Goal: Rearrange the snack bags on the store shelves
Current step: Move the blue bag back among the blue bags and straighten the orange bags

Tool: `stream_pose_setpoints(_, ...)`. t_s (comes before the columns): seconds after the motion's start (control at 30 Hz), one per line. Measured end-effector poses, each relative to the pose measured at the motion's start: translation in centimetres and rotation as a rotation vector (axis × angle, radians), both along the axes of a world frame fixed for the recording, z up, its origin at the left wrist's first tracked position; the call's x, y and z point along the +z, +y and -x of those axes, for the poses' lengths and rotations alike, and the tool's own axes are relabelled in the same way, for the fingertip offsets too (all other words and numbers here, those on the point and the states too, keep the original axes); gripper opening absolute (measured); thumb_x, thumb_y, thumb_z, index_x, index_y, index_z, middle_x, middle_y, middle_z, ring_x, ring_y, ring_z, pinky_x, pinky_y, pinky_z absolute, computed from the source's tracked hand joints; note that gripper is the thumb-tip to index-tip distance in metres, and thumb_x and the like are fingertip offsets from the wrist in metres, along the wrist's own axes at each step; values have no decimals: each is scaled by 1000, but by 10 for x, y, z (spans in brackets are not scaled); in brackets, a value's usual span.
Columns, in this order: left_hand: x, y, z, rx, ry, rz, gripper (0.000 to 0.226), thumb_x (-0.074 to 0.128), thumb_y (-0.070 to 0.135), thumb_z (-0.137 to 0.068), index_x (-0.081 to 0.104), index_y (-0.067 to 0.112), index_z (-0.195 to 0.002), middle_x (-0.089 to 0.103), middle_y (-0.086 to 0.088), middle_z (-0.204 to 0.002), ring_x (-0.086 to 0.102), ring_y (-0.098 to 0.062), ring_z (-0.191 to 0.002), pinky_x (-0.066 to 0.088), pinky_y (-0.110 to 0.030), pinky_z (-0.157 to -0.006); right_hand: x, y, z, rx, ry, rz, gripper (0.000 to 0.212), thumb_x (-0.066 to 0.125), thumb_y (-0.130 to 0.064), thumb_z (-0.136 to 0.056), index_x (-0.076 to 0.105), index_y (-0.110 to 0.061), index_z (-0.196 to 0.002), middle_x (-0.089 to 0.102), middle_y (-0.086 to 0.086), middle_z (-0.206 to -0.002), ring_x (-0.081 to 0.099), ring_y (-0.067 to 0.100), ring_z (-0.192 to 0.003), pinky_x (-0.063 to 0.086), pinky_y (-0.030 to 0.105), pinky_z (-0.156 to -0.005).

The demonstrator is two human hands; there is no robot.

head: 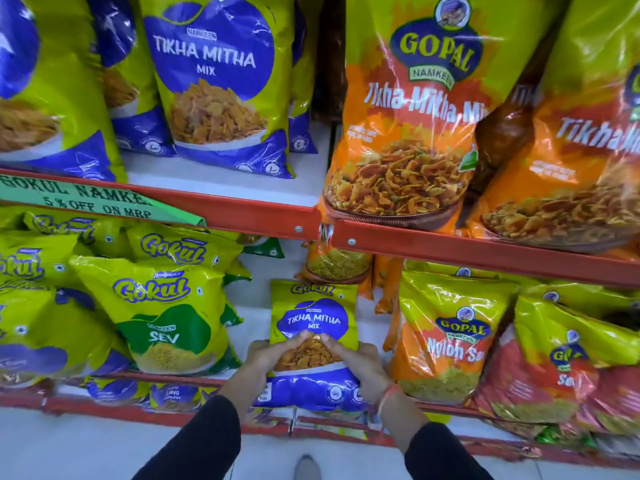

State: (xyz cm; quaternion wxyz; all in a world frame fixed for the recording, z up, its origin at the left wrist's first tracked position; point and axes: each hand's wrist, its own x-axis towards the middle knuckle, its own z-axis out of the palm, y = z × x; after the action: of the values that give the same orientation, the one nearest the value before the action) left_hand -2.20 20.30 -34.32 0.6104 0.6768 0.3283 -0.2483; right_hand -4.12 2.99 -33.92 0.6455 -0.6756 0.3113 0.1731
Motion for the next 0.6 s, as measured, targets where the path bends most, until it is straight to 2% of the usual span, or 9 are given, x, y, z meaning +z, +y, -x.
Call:
stream_pose_setpoints(0.07,-2,-2,5,81,-64,45,56,90,41,-53,75,3,-91,76,-7,-63,73,-20,-58,59,-27,-58,0,0,4,-17,-61,-20,45,90,-35,-63,77,-8,-97,80,15,-95,75,33,-94,57,53,-90)
stream_pose_setpoints(0.17,1,-2,16,184,-161,86,37,86,38,-62,75,9,-82,75,-1,-60,72,-18,-59,56,-22,-52,2,0,14,-75,-137,-43,41,90,-30,-64,78,-8,-96,79,16,-97,74,37,-98,56,57,-91)
stream_pose_setpoints(0.3,11,5,42,213,-272,100,24,84,35,-67,73,15,-69,70,13,-49,66,3,-46,47,-11,-39,15,6,40,-119,-245,-121,26,87,-17,-70,78,-8,-92,78,20,-101,71,41,-103,53,60,-94)
stream_pose_setpoints(0.33,15,7,47,216,-299,99,23,83,36,-68,73,15,-69,71,13,-50,66,3,-47,47,-11,-41,19,8,46,-120,-278,-120,22,86,-15,-72,78,-8,-91,78,20,-101,71,40,-103,54,58,-94)
stream_pose_setpoints(0.37,20,10,55,214,-322,96,24,82,38,-68,73,16,-69,72,11,-55,67,-2,-54,49,-15,-46,23,10,54,-124,-311,-110,18,84,-14,-73,77,-10,-89,79,17,-100,74,34,-100,56,52,-92)
stream_pose_setpoints(0.43,29,15,70,230,-359,110,30,81,43,-68,69,16,-66,69,2,-66,62,-15,-69,46,-24,-61,32,13,69,-116,-366,-99,12,84,-14,-74,72,-17,-77,81,-1,-85,76,8,-76,62,27,-75)
stream_pose_setpoints(0.5,33,20,81,257,-371,129,39,79,49,-68,59,16,-72,58,-2,-76,51,-18,-81,37,-31,-68,40,15,81,-114,-420,-129,21,83,-14,-75,64,-23,-70,76,-20,-65,67,-11,-56,53,7,-56)
stream_pose_setpoints(0.57,39,26,96,283,-386,148,47,77,53,-66,61,15,-89,56,-2,-88,48,-18,-94,36,-34,-73,48,18,96,-108,-468,-132,22,82,-14,-76,63,-24,-71,71,-27,-57,63,-17,-53,46,-1,-50)
stream_pose_setpoints(0.6,44,28,103,291,-400,160,53,77,54,-66,62,12,-95,59,-3,-96,50,-21,-102,40,-36,-81,51,20,103,-105,-487,-129,18,83,-15,-75,67,-23,-73,74,-23,-63,65,-15,-56,46,0,-51)
